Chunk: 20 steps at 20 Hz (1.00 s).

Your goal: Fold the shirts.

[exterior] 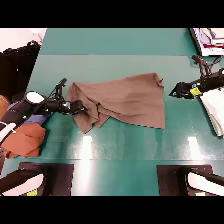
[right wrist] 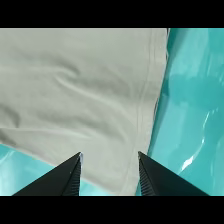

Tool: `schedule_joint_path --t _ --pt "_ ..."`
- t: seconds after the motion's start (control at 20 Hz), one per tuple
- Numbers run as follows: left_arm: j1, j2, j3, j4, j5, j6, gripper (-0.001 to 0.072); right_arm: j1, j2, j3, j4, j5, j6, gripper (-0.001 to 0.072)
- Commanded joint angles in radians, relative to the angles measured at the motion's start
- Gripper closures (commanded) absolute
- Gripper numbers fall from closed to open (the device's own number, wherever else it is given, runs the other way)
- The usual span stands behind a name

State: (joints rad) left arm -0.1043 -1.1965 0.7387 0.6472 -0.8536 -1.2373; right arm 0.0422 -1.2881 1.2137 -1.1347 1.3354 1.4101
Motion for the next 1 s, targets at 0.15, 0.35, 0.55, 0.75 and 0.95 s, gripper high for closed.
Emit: schedule_joint_path --t 0.15,0.35,0.55,0.75,0.95 --pt "0.047 0.0 0.111 0.038 -0.03 -0.018 0.0682 -0.121 0.107 -0.28 0.01 0.024 -0.001 0.0204" --pt "0.047 0.0 0.132 0.053 -0.021 -0.019 0.0682 -0.19 0.109 -0.496 0.1 -0.024 -0.051 0.0172" --pt "0.047 0.0 0.132 0.057 -0.028 -0.019 0.0682 -0.144 0.04 -0.561 0.225 -0.117 -0.101 0.027" --pt "0.047 0.0 0.132 0.057 -0.042 -0.019 0.0681 -0.049 -0.026 -0.506 0.223 -0.133 -0.102 0.0437" --pt "0.047 0.059 0.167 0.145 -0.08 -0.035 0.0682 -0.013 -0.018 -0.437 0.217 -0.113 -0.103 0.0698"
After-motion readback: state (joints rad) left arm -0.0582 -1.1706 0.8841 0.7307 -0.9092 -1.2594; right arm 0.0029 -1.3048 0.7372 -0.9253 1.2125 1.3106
